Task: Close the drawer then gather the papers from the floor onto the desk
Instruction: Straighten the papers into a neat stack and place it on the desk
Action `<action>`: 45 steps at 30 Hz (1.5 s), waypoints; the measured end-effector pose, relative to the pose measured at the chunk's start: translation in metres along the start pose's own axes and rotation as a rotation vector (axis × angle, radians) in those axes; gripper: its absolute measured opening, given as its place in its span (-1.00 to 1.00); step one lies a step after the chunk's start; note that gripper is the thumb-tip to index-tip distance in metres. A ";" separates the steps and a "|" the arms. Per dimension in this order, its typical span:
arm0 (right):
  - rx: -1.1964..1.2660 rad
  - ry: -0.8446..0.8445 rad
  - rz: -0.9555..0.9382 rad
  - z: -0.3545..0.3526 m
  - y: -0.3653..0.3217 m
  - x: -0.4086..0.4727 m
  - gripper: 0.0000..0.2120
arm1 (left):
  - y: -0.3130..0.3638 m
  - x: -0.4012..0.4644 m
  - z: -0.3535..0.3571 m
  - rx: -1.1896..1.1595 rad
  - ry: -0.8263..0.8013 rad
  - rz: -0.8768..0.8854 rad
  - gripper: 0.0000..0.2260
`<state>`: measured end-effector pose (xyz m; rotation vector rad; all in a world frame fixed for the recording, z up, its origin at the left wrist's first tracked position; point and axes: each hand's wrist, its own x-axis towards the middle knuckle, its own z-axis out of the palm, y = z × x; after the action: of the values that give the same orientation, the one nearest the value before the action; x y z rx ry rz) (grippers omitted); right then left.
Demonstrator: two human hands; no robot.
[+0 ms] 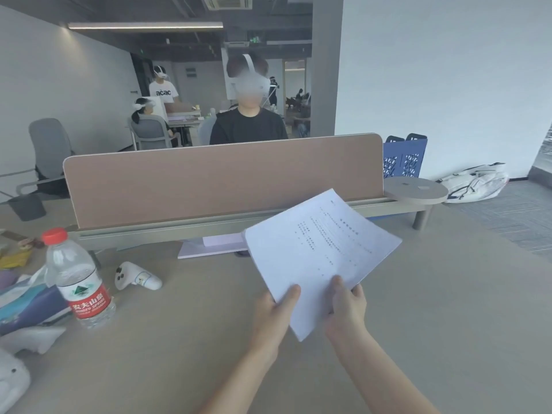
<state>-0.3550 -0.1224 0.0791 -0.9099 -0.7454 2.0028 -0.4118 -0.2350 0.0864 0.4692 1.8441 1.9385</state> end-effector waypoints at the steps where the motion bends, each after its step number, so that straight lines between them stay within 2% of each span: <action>1: -0.036 -0.004 -0.034 -0.003 -0.006 0.002 -0.85 | 0.007 0.003 -0.006 -0.038 -0.040 0.042 -0.90; 3: -0.130 -0.029 -0.097 -0.013 -0.020 0.006 -0.86 | 0.021 0.015 -0.023 -0.199 -0.128 0.093 -0.75; 5: -0.239 -0.052 -0.141 -0.023 -0.034 0.009 -0.87 | 0.035 0.028 -0.041 -0.277 -0.180 0.032 -0.70; 8: -0.370 -0.095 -0.182 -0.030 -0.050 0.012 -0.87 | 0.044 0.041 -0.052 -0.023 -0.317 -0.088 -0.65; 11: -0.453 -0.172 -0.272 -0.027 -0.060 0.003 -0.84 | 0.045 0.040 -0.048 0.123 -0.433 -0.089 -0.72; 17: -0.491 -0.283 -0.530 -0.022 -0.070 -0.018 -0.79 | 0.037 0.032 -0.030 0.129 -0.238 0.084 -0.84; 21: -0.560 -0.300 -0.641 -0.030 -0.061 -0.024 -0.77 | 0.019 0.028 -0.029 0.076 -0.218 0.096 -0.82; 25: -0.667 -0.321 -0.522 -0.051 -0.028 -0.014 -0.85 | -0.005 0.025 -0.030 0.036 -0.120 -0.015 -0.83; 28: -0.710 -0.297 -0.551 -0.055 -0.029 -0.005 -0.90 | -0.002 0.029 -0.028 0.044 -0.079 0.012 -0.87; 33: -0.724 -0.321 -0.434 -0.061 -0.024 -0.002 -0.76 | 0.001 0.026 -0.022 0.119 -0.098 -0.005 -0.87; 39: -0.692 -0.185 -0.425 -0.069 -0.050 0.015 -0.97 | 0.016 0.022 -0.003 0.152 -0.155 0.020 -0.84; 45: -0.729 -0.077 -0.366 -0.098 -0.091 0.028 -0.75 | 0.011 0.010 0.044 0.040 -0.202 0.005 -0.73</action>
<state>-0.2497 -0.0346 0.0827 -0.9989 -1.6163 1.4479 -0.3987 -0.1925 0.0999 0.6572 1.7566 1.7879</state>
